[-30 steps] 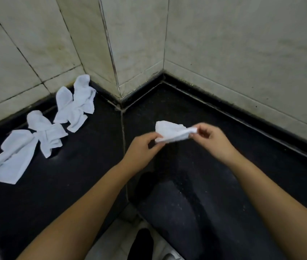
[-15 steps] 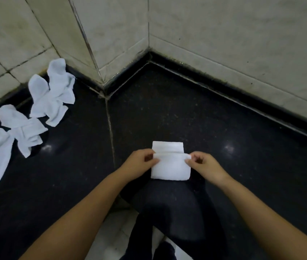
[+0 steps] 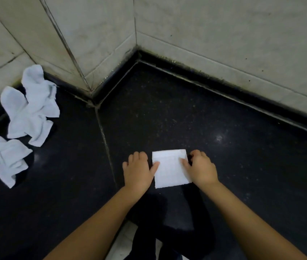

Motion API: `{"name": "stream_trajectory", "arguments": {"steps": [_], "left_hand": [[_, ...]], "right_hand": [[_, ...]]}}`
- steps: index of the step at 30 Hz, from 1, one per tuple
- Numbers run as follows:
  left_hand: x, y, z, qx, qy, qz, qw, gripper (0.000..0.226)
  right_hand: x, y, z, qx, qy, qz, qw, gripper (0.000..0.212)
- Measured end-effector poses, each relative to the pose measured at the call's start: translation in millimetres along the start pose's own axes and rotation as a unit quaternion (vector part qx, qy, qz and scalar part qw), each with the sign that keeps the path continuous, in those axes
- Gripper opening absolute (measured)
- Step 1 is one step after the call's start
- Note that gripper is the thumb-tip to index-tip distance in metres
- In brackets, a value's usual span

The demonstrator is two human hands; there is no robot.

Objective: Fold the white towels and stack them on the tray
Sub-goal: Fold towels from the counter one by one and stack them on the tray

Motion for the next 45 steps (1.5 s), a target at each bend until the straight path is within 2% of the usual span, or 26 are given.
{"name": "stream_trajectory", "arguments": {"steps": [3, 5, 8, 10, 13, 15, 17, 20, 25, 27, 31, 34, 38, 45], "left_hand": [[-7, 11, -4, 0.011, -0.037, 0.047, 0.998, 0.041], [-10, 24, -3, 0.001, -0.057, 0.057, 0.997, 0.037], [-5, 36, -2, -0.029, -0.063, 0.02, 0.997, 0.029], [0, 39, -5, -0.051, -0.096, -0.118, 0.987, 0.023], [7, 57, -22, -0.079, -0.155, -0.353, 0.919, 0.018], [5, 79, -38, -0.077, -0.195, -0.449, 0.869, 0.02], [-7, 114, -59, -0.087, -0.266, -0.498, 0.821, 0.027], [-40, 172, -103, -0.111, -0.362, -0.483, 0.79, 0.028], [-125, 260, -226, -0.138, -0.464, -0.462, 0.743, 0.012], [-161, 296, -282, -0.164, -0.492, -0.438, 0.734, 0.013], [-225, 363, -393, -0.215, -0.528, -0.369, 0.734, 0.014], [-261, 414, -464, -0.264, -0.557, -0.322, 0.719, 0.013], [-300, 471, -535, -0.291, -0.591, -0.287, 0.695, 0.014], [-362, 590, -599, -0.328, -0.604, -0.278, 0.671, 0.013]], "right_hand": [[-10, -6, -8, -0.047, -0.019, -0.065, 0.997, 0.043], [-13, -12, -9, -0.065, -0.024, -0.048, 0.996, 0.037], [-14, -13, -9, -0.075, -0.061, 0.075, 0.993, 0.023], [-12, -4, -16, -0.062, -0.081, 0.216, 0.971, 0.02], [2, 22, -45, -0.031, -0.047, 0.384, 0.922, 0.024], [15, 49, -75, -0.014, -0.002, 0.466, 0.885, 0.018], [25, 81, -112, 0.007, 0.043, 0.532, 0.845, 0.016], [32, 141, -175, 0.02, 0.099, 0.575, 0.812, 0.02], [-1, 273, -305, -0.015, 0.172, 0.617, 0.768, 0.026], [-16, 327, -365, -0.038, 0.213, 0.638, 0.739, 0.027], [-55, 422, -482, -0.093, 0.295, 0.697, 0.647, 0.015], [-69, 484, -556, -0.133, 0.374, 0.689, 0.607, 0.015], [-71, 549, -624, -0.16, 0.44, 0.659, 0.589, 0.018], [-35, 674, -679, -0.174, 0.489, 0.626, 0.582, 0.021]]}}
Point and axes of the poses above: each hand's wrist, its own z-axis towards the middle knuckle, its own x-axis out of the back of the hand, y = z × x, the point moved 6 cm from there along z, towards the middle knuckle, and after that the axes turned 13 degrees about -y, right-handed, at the moved point
